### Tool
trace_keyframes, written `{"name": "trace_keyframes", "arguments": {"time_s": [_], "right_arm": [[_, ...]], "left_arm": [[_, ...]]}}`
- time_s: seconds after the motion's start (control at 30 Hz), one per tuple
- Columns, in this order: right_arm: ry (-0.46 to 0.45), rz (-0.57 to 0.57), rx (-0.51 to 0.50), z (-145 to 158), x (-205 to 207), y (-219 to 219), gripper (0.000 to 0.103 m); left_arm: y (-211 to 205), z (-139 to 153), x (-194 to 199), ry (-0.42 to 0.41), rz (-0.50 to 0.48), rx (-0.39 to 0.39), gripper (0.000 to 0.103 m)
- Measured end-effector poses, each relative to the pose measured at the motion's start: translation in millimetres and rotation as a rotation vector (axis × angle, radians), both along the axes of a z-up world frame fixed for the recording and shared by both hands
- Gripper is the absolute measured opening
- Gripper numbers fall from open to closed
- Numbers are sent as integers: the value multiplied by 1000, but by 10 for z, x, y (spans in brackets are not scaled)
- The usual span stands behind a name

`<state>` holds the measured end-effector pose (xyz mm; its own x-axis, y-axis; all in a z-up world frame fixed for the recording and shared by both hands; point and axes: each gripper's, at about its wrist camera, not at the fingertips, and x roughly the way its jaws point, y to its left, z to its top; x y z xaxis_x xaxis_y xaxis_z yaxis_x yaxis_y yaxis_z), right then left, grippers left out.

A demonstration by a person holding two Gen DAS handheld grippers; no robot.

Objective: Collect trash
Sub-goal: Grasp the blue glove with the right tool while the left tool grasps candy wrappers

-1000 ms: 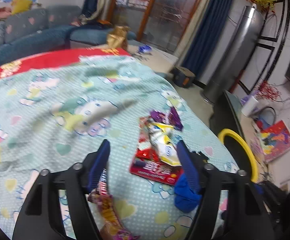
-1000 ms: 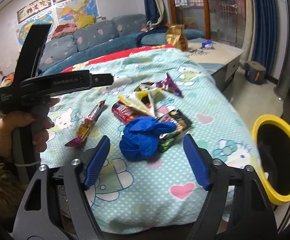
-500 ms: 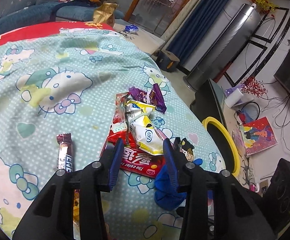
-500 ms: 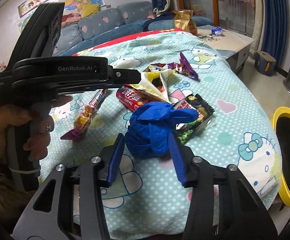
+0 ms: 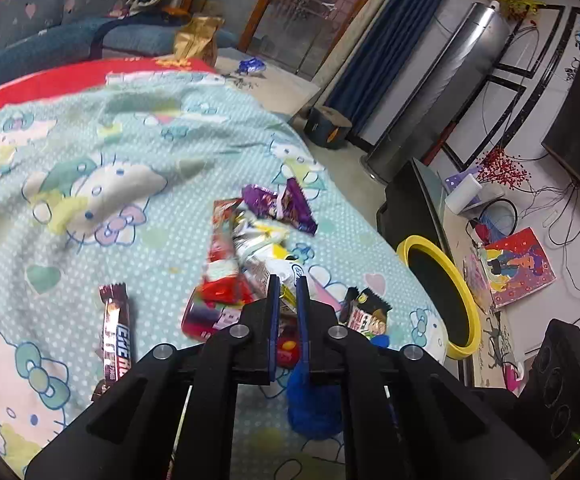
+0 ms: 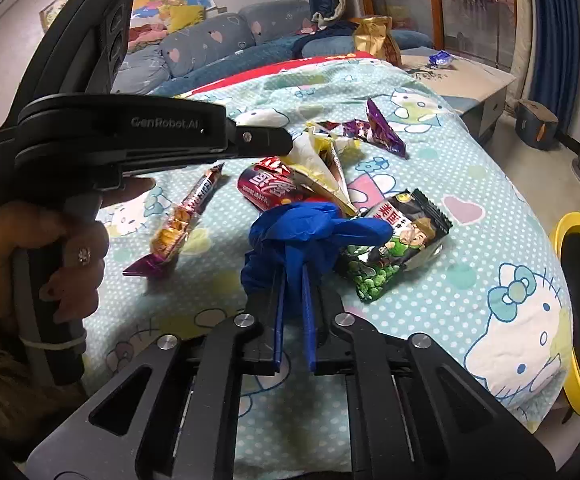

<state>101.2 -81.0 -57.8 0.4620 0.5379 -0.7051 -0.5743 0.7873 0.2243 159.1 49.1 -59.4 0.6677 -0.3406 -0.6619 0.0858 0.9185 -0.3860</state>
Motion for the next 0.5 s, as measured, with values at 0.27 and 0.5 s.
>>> {"name": "trace_keyframes", "arguments": {"time_s": [0.27,0.5], "right_arm": [[-30,15,21,147,-126,-77,2],[-70,16,42,312,-200,-146,2]], "left_arm": [[25,289,-114,-94,18,3,5],[58,557,-250,-170,33,-2,4]]}}
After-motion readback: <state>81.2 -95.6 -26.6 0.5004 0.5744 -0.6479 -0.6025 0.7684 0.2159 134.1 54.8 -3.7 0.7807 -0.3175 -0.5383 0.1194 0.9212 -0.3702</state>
